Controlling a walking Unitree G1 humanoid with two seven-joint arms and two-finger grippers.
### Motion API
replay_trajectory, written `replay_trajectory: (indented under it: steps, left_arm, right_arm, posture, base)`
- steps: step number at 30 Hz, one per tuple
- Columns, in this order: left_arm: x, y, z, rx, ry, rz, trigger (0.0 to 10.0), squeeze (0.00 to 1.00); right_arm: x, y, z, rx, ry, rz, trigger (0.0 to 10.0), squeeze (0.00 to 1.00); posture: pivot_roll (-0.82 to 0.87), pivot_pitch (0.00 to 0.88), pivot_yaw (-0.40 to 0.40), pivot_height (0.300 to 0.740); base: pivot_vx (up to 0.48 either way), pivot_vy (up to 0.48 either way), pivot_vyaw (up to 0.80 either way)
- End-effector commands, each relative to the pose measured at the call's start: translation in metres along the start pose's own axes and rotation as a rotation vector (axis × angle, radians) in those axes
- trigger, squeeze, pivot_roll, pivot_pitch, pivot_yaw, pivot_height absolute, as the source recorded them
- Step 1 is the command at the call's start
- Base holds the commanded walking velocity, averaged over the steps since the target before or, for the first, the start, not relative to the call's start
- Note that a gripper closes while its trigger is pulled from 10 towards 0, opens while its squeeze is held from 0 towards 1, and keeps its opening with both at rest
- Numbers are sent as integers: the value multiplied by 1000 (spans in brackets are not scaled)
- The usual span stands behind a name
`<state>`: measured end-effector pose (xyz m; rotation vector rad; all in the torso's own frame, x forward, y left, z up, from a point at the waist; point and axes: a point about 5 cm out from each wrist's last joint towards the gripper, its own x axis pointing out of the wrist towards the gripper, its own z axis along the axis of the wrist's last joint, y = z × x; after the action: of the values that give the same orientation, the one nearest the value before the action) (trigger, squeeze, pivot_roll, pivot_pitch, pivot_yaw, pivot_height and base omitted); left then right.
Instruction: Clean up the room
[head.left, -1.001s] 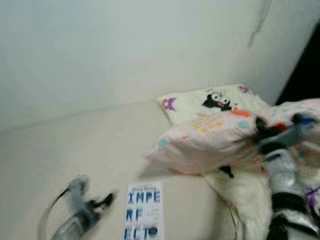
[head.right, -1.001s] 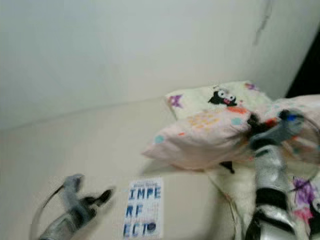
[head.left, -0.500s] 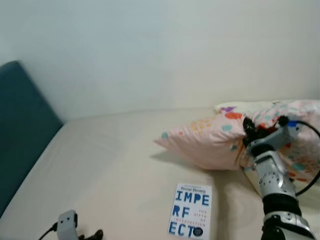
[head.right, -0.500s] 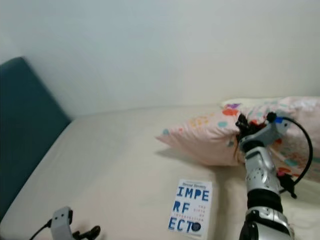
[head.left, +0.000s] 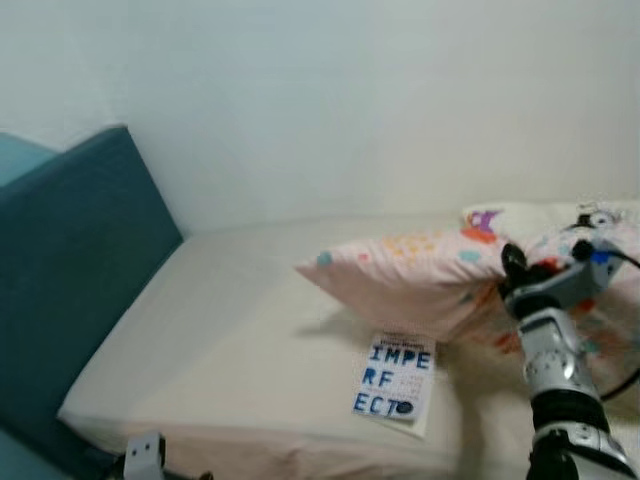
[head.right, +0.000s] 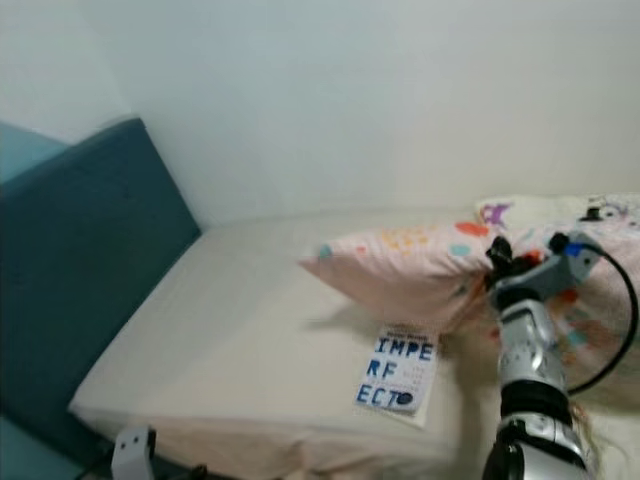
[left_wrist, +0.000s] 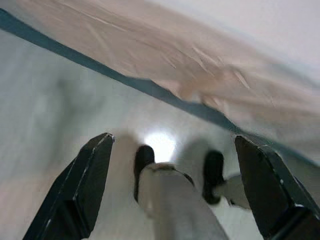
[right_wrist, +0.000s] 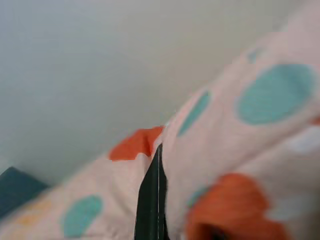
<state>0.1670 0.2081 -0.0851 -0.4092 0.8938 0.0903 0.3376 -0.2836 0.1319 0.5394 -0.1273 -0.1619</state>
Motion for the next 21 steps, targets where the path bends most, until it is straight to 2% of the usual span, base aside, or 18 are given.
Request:
replay_trajectory:
  steps: [1, 3, 8, 15, 18, 21]
  left_arm:
    - [-1, 5, 6, 31, -8, 17, 10000, 0]
    - [-1, 5, 6, 35, -7, 14, 10000, 0]
    - [0, 2, 5, 53, -1, 5, 10000, 0]
    - [2, -4, 3, 52, 4, -11, 10000, 0]
    - [4, -10, 2, 59, 12, -24, 10000, 0]
    - [5, -13, 1, 63, 16, -29, 10000, 0]
  right_arm:
    - [8, 23, 13, 1, -82, 106, 10000, 0]
    - [8, 25, 12, 0, -82, 121, 10000, 0]
    - [7, 29, 11, -24, -90, 152, 10000, 0]
    - [11, 38, 32, -4, -188, 189, 10000, 0]
    - [14, 47, 47, -4, -238, 237, 10000, 0]
    - [14, 56, 49, -12, -241, 286, 10000, 0]
  posture:
    - [-137, 0, 86, 724]
    - [-136, 0, 87, 724]
    - [-133, 0, 87, 724]
    - [-135, 0, 85, 724]
    - [-142, 0, 84, 724]
    - [-142, 0, 84, 724]
  base:
    - [0, 0, 0]
    - [0, 0, 0]
    - [0, 0, 789]
    - [0, 0, 789]
    - [0, 0, 790]
    - [0, 0, 790]
